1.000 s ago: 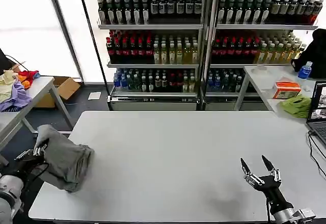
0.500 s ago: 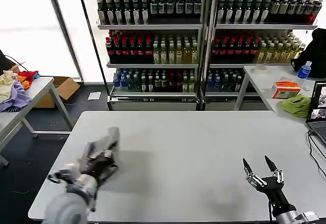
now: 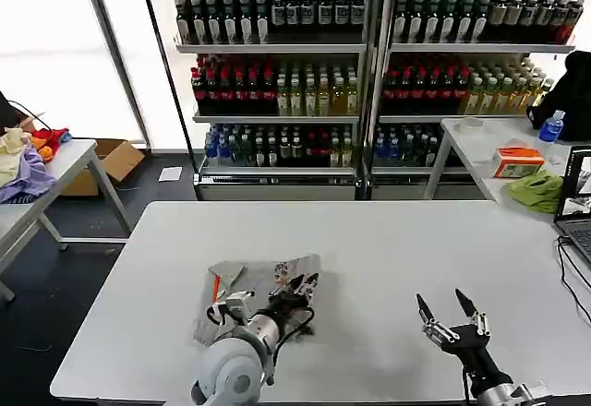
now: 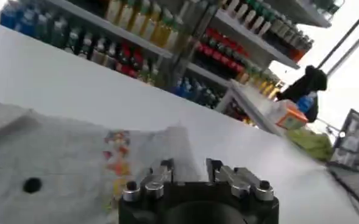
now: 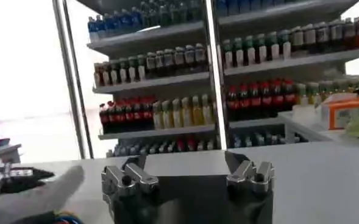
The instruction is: Fold and organize the clothes.
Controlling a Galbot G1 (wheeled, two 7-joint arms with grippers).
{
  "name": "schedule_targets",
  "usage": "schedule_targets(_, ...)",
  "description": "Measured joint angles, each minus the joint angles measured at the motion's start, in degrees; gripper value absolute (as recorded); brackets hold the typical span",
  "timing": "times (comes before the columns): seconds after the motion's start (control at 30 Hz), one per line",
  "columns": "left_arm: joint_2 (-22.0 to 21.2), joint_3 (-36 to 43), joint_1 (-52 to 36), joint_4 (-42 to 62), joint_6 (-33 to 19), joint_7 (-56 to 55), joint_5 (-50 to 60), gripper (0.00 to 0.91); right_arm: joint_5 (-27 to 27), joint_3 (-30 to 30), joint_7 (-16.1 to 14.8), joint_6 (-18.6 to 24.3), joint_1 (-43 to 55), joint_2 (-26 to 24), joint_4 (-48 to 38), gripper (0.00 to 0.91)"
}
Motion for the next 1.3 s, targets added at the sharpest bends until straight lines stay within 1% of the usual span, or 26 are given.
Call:
schedule_targets(0.13,0.24,-1.12,-0.25,-2.57,0.11,0.53,-1.26,0.907,0.91,-3.49,1.93,-3.74,2.02,-0.70,-0.02,0.907)
schedule_targets(0.27,2.36,-4.92,1.39,-5.43,-0.45,2.80,0.67,0.907,2.43,-8.32,4.19,-7.58,5.60,-0.82,-0.90,0.907)
schedule_targets(0.47,5.23,-15.21,6.43,-7.82,-2.27,8.67,7.96,0.907,5.37,-17.55,8.45,-12.67,13.56,0.27,-4.65,0.907)
schedule_targets(0.67,5.84,-24.49,11.69,-10.38,-3.34,12.38,12.26,0.907,10.78,-26.36,12.90,-16.89,21.40,1.97,-9.38,0.907)
schedule_targets(0.7,5.82,-25.58,12.49,-10.77,-3.44,12.84,12.77,0.907,11.68,-27.61,13.50,-17.43,22.47,2.28,-10.02,0.867)
schedule_targets(0.73,5.80,-26.48,13.22,-11.13,-3.55,13.21,13.23,0.907,12.69,-28.88,14.16,-17.99,23.60,2.60,-10.63,0.705)
schedule_targets(0.77,5.72,-27.42,13.97,-11.53,-3.60,13.59,13.71,0.907,13.57,-29.94,14.70,-18.48,24.49,2.87,-11.10,0.474)
schedule_targets(0.8,5.66,-28.27,14.50,-11.89,-3.62,13.93,14.08,0.907,14.37,-30.98,15.22,-18.88,25.26,3.14,-11.56,0.000)
schedule_targets(0.9,5.62,-30.38,15.82,-12.89,-3.65,14.61,14.83,0.907,16.43,-33.37,16.59,-19.61,27.23,3.74,-12.90,0.000)
schedule_targets(1.07,5.59,-32.80,17.54,-13.72,-3.82,15.41,15.55,0.907,18.51,-35.33,18.40,-20.31,29.02,4.16,-14.02,0.000)
schedule_targets(1.3,5.58,-34.36,18.75,-14.36,-4.02,15.99,16.07,0.907,20.20,-35.63,19.22,-21.03,29.44,3.45,-13.72,0.000)
